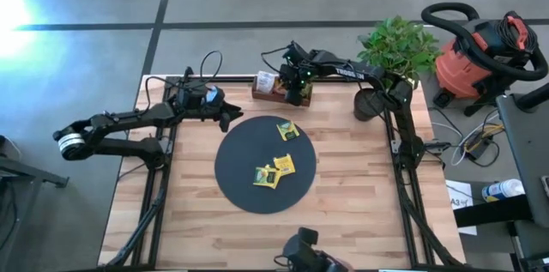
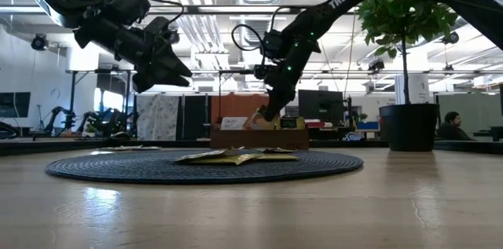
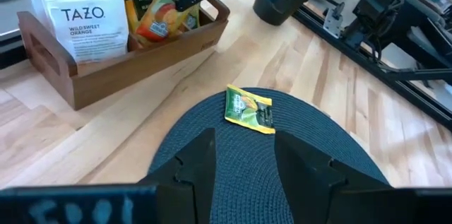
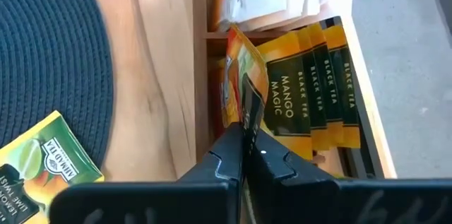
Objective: Pick & Place Tea
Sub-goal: Put the yellow tea bag into the middle section of the wooden organizer
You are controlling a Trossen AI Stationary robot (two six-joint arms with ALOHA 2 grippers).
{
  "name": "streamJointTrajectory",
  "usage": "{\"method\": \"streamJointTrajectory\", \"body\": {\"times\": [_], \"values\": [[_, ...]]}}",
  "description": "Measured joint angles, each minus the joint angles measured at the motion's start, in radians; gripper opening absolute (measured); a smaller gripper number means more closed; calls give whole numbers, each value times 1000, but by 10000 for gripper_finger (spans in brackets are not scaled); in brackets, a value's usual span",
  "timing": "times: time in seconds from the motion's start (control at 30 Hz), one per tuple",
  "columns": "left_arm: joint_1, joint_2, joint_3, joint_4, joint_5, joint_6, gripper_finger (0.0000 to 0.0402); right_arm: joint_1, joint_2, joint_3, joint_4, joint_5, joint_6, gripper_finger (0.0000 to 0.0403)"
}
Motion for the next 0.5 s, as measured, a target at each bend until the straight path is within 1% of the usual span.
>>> {"method": "streamJointTrajectory", "body": {"times": [0.27,0.4,0.5], "values": [[-1,0,0,0,-12,-9,140,3,-13,15,-10,18,-19,8],[-1,0,0,1,-35,-25,140,11,-13,52,-54,36,-63,8],[-1,0,0,14,-53,-31,140,16,-6,91,-125,41,-75,8]]}}
